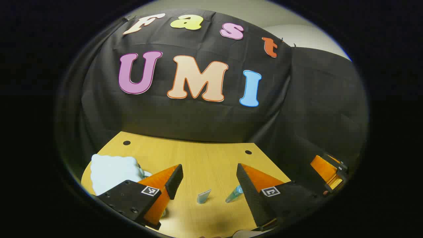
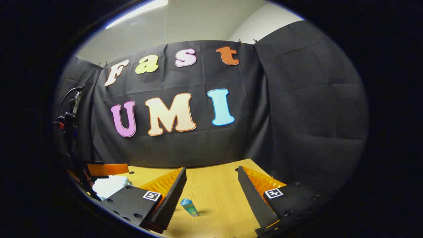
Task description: First open the suitcase, pack the skin care products into it, and then close the suitcase.
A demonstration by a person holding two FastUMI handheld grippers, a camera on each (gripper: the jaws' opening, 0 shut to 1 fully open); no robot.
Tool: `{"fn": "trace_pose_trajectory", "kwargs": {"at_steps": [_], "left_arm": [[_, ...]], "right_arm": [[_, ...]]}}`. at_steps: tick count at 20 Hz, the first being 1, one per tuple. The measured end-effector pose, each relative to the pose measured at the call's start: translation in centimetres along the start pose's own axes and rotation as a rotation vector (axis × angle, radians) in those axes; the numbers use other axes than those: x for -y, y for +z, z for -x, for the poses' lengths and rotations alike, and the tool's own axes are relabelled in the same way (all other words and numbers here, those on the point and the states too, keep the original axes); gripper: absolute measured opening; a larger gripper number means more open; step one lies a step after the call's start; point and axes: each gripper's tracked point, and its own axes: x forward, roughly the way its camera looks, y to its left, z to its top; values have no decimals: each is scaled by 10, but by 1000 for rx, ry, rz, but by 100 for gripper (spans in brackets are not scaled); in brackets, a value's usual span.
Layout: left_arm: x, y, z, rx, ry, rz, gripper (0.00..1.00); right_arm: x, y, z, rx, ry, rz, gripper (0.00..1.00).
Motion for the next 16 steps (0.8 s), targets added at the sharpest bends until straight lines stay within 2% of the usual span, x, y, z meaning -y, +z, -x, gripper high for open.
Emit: {"fn": "trace_pose_trajectory", "kwargs": {"at_steps": [1,2,4,5,6,12,13,16], "left_arm": [[1,0,0,-3,0,-1,95],[0,-1,0,-6,1,-2,93],[-1,-4,1,-16,7,-4,95],[-2,-5,1,-20,9,-4,93],[-2,-5,2,-21,10,-4,96],[-3,-10,4,-33,19,2,95],[-3,-11,3,-38,19,5,93],[-6,-18,2,-57,23,14,95]], "right_arm": [[0,0,1,-2,-1,2,98],[1,1,1,0,-1,4,98],[2,0,1,0,-4,8,98],[3,0,2,1,-5,8,98],[2,0,2,0,-5,8,98],[6,0,8,1,-15,23,98],[6,0,9,0,-15,24,98],[7,-4,10,-10,-15,23,98]]}}
